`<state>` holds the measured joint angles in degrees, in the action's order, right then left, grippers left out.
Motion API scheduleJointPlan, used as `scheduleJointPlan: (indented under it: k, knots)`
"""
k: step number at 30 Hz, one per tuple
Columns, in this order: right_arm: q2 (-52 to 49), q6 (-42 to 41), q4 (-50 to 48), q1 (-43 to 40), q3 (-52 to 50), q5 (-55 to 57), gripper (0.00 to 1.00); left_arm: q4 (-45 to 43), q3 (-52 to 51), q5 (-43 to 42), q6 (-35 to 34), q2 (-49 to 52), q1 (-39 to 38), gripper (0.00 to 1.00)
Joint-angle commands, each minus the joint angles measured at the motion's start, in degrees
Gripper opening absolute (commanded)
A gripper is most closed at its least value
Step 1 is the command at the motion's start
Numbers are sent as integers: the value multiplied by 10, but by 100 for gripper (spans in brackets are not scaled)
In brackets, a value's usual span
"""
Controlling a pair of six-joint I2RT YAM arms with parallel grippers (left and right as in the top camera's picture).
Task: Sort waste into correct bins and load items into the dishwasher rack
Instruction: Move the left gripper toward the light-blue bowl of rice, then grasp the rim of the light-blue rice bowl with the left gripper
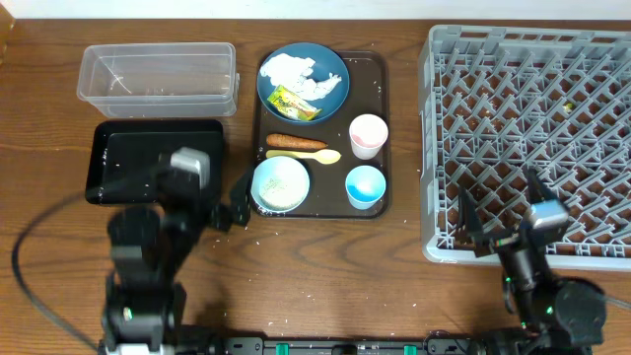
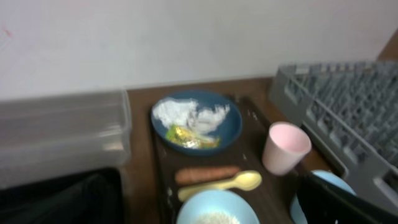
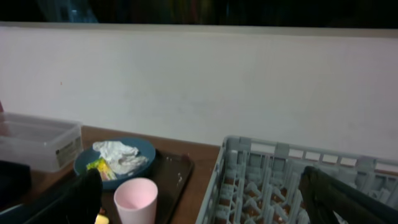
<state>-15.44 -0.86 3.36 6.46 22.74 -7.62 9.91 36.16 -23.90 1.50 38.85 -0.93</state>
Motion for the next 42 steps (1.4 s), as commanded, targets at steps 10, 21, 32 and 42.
scheduleJointPlan:
  k: [10,21,32,42]
  knots:
    - [-254,-8,180,5,232,-4,99,216,250,14,2,362,-141,99]
    - [-313,-8,186,5,232,-34,99,188,257,6,-27,546,-182,99]
    - [-313,-8,190,5,232,-34,99,190,257,149,-66,589,-259,67]
    - [-313,-8,194,5,232,-34,97,181,252,225,-96,632,-286,52]
